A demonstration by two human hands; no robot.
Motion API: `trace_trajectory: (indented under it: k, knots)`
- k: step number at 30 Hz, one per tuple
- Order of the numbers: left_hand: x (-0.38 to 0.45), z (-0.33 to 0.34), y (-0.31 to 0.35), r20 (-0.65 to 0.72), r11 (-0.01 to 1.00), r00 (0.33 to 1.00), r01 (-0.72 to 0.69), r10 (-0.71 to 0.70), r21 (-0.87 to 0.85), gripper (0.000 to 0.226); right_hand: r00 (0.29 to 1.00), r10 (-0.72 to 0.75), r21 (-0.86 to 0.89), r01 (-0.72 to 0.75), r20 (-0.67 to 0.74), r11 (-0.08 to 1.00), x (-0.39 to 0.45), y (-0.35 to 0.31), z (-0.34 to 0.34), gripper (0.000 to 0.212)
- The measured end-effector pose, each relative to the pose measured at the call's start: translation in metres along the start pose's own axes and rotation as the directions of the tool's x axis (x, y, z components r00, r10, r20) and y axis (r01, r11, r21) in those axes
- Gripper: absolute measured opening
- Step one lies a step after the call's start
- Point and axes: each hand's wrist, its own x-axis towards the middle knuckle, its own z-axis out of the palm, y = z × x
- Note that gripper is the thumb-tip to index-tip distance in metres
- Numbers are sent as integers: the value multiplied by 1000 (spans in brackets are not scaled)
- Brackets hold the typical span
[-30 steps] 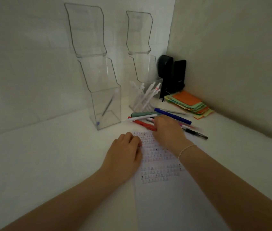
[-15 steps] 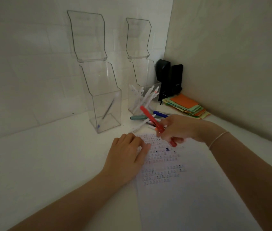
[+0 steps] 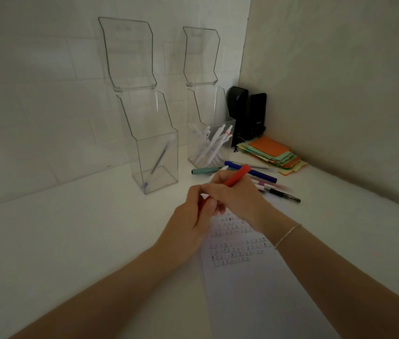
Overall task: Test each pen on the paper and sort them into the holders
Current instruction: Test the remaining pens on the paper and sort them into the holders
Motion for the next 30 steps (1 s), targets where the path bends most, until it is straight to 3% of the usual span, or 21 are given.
trace_trajectory:
  k: [5, 8, 12, 14, 19, 25, 30]
  knots:
    - [3, -4, -4, -79, 981, 991, -89, 104, 170, 48, 995, -75, -10, 76, 69, 997, -12, -11, -13, 29]
    - [1, -4, -7, -93, 977, 989, -93, 112, 191, 51, 987, -101, -25, 105, 125, 994, -20, -14, -23, 27]
    - [0, 0, -8, -81, 960, 997, 29, -6, 278, 44, 998, -18, 371, 38, -58, 928, -30, -5, -43, 19]
    - [2, 0, -10, -68, 935, 997, 66, -45, 349, 35, 993, 71, 446, -21, -95, 895, -39, 5, -54, 14]
    - [-3, 3, -9, 70, 869, 997, -57, 25, 492, 29, 964, 224, 244, -184, -146, 952, -63, 33, -49, 12]
    - [-6, 6, -14, 167, 798, 979, -193, 117, 571, 50, 907, 130, 20, -133, -401, 991, -73, 62, -32, 30]
    - [-6, 8, -15, 206, 750, 974, -204, 93, 629, 39, 890, 101, -16, -121, -445, 992, -74, 67, -29, 22]
